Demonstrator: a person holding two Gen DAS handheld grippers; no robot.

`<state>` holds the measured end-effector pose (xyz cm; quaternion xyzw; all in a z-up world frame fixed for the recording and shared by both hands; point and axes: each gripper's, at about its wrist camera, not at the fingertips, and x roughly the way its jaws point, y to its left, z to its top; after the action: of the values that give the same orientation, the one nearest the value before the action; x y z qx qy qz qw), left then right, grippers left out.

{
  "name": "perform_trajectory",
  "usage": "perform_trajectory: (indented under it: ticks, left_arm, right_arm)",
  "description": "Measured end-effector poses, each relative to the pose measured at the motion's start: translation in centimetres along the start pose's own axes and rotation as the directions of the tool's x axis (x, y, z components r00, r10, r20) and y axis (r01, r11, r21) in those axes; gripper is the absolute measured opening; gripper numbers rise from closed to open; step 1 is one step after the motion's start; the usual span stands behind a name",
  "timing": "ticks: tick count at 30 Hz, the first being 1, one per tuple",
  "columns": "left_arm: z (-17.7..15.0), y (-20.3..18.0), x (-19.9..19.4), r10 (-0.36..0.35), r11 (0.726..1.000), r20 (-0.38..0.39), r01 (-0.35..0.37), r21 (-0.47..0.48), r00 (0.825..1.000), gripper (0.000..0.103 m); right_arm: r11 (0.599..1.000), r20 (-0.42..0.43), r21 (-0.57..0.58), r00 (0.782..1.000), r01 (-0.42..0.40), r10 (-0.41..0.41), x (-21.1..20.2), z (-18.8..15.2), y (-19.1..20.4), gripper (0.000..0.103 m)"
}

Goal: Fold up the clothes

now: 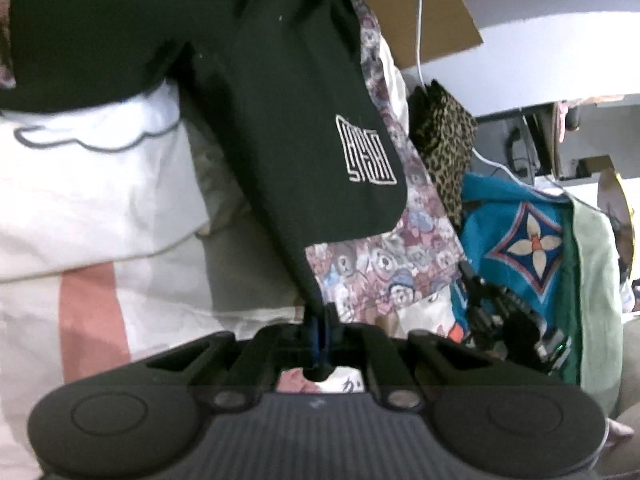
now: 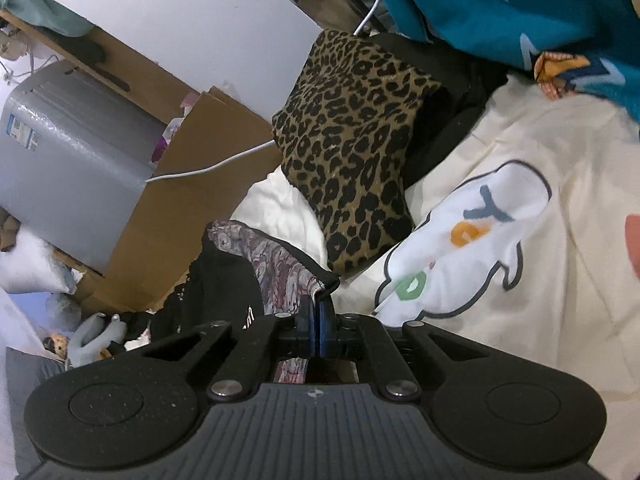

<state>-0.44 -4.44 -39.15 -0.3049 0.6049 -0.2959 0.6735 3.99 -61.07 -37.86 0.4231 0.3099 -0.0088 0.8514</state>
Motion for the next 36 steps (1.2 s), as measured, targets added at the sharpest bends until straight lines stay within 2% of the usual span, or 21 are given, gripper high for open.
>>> perform_trajectory:
  ticks: [5, 10, 15, 17, 19, 21, 25, 27, 30, 34, 36]
  left_arm:
    - [0.8, 1.4, 0.7, 0.011, 1.0, -0.014, -0.011, -0.004, 1.0, 0.003]
    - [1.1, 3.6, 2.1, 0.065, 0.997, -0.033, -0.066, -0.034, 0.997, 0.002]
    - [1.2, 3.2, 3.4, 0.126, 0.992, -0.055, -0.127, -0.002, 0.99, 0.004]
    - [1.3, 2.6, 3.3, 0.137, 0.99, -0.064, -0.136, 0.025, 0.989, 0.016]
    - [1.4, 1.8, 2.8, 0.152, 0.987, -0.063, -0.149, 0.062, 0.986, 0.02]
    - [1.7, 1.4, 1.4, 0.17, 0.983, -0.051, -0.166, 0.076, 0.984, 0.024]
    - [2.6, 1.4, -2.1, 0.218, 0.971, 0.007, -0.218, 0.1, 0.976, 0.04]
    - [3.3, 1.8, -4.2, 0.271, 0.956, 0.052, -0.275, 0.1, 0.961, 0.042]
    - [4.9, 2.9, -7.2, 0.365, 0.922, 0.14, -0.378, 0.08, 0.92, 0.044]
    - [7.8, 4.4, -10.3, 0.47, 0.872, 0.223, -0.489, 0.035, 0.854, 0.045]
    - [8.8, 5.2, -11.7, 0.495, 0.86, 0.252, -0.51, -0.004, 0.832, 0.054]
  right_arm:
    - [0.999, 0.002, -0.003, 0.999, 0.034, -0.034, 0.1, 0.0, -0.7, 0.0]
    - [0.995, -0.011, 0.031, 0.995, 0.099, -0.099, 1.2, -0.6, -3.2, 0.0]
    - [0.984, -0.017, 0.029, 0.984, 0.176, -0.175, 2.1, -1.5, -4.3, 0.0]
    - [0.978, -0.004, 0.017, 0.978, 0.209, -0.209, 1.8, -1.5, -4.1, 0.001]
    - [0.971, 0.008, 0.017, 0.971, 0.238, -0.239, 1.1, -1.3, -4.0, 0.003]
    - [0.974, 0.01, 0.005, 0.974, 0.224, -0.225, 0.5, -1.1, -3.7, 0.003]
    - [0.98, 0.009, -0.075, 0.982, 0.187, -0.186, -0.4, -0.8, -1.7, 0.007]
    - [0.985, 0.006, -0.083, 0.988, 0.153, -0.153, -0.5, -0.8, -0.6, 0.008]
    - [0.99, 0.011, -0.088, 0.994, 0.113, -0.112, -0.4, -1.2, 0.8, 0.025]
    - [0.994, 0.004, -0.085, 0.998, 0.063, -0.063, 0.1, -2.1, 2.5, 0.026]
    - [0.994, -0.007, -0.094, 0.999, 0.048, -0.049, 0.5, -2.6, 3.2, 0.026]
